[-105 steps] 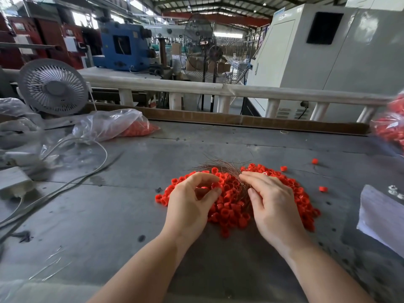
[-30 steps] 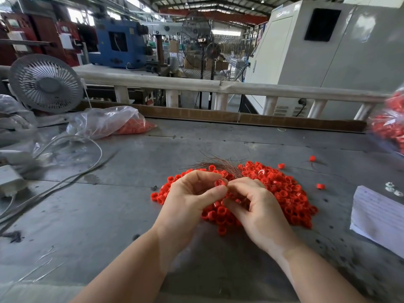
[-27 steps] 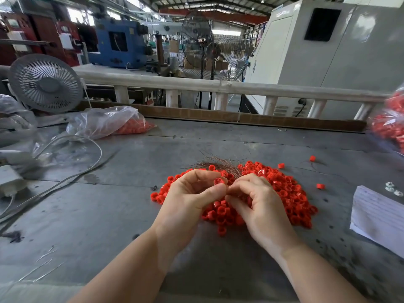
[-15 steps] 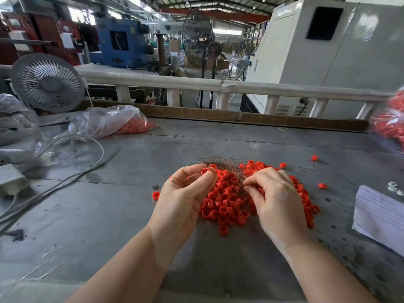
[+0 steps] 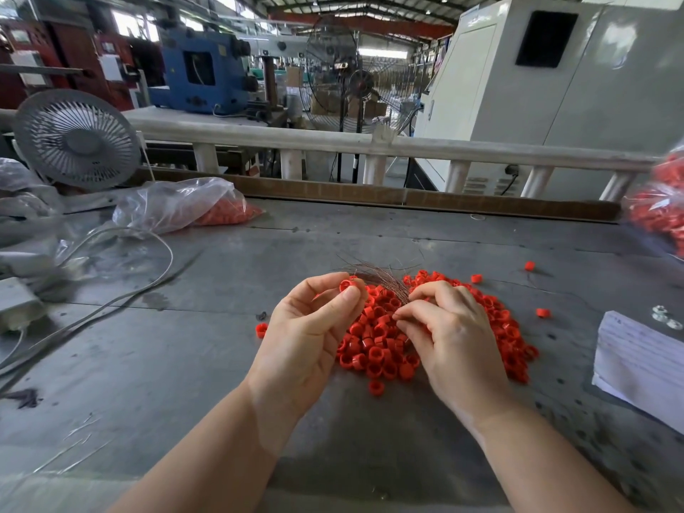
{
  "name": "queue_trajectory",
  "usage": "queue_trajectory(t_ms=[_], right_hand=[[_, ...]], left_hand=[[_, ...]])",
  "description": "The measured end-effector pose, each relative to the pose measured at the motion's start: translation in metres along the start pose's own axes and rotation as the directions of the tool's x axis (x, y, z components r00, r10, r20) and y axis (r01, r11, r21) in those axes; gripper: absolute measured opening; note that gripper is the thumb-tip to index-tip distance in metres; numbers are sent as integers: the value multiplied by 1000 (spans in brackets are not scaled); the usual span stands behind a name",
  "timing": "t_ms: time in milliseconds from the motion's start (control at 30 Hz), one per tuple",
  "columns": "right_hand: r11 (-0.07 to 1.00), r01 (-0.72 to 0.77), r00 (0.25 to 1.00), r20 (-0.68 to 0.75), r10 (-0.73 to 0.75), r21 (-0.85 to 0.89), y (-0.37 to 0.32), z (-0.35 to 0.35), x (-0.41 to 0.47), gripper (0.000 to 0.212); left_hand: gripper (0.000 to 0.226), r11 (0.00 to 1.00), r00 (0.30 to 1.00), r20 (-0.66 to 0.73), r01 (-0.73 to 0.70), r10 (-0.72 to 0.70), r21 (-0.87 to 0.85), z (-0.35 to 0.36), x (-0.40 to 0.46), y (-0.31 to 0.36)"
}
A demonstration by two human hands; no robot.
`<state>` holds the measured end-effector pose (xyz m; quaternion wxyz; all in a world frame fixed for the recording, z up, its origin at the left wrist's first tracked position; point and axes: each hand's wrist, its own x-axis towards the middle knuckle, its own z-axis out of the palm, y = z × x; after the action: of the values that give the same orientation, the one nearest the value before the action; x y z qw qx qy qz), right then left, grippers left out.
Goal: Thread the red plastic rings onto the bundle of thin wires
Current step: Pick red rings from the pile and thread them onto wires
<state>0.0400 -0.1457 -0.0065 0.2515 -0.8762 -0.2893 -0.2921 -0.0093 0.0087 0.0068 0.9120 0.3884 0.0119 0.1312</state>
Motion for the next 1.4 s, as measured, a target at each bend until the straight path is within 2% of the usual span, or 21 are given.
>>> queue_trajectory(t_ms=[167, 600, 933, 1133, 1233, 1400], right_hand=[[999, -46, 995, -91, 45, -14, 4, -1, 0, 8], [984, -141, 983, -135, 125, -110, 9, -1, 0, 9], [977, -133, 967, -195, 164, 164, 10, -7, 4, 10], [912, -227, 951, -124, 283, 341, 13, -4, 5, 12], [907, -271, 955, -27, 296, 323, 15, 1, 4, 16], [921, -295, 955, 97, 279, 256, 16, 7, 4, 10]], left_hand=[[14, 998, 999, -52, -10, 7, -54, 1, 0, 2], [13, 991, 998, -52, -41, 35, -128, 0, 0, 5], [14, 999, 999, -44, 1, -2, -35, -2, 1, 1], [14, 1000, 997, -72, 14, -15, -9, -7, 4, -3], [18, 999, 995, -96, 32, -28, 37, -7, 4, -6], [27, 994, 989, -139, 54, -41, 93, -5, 4, -8]])
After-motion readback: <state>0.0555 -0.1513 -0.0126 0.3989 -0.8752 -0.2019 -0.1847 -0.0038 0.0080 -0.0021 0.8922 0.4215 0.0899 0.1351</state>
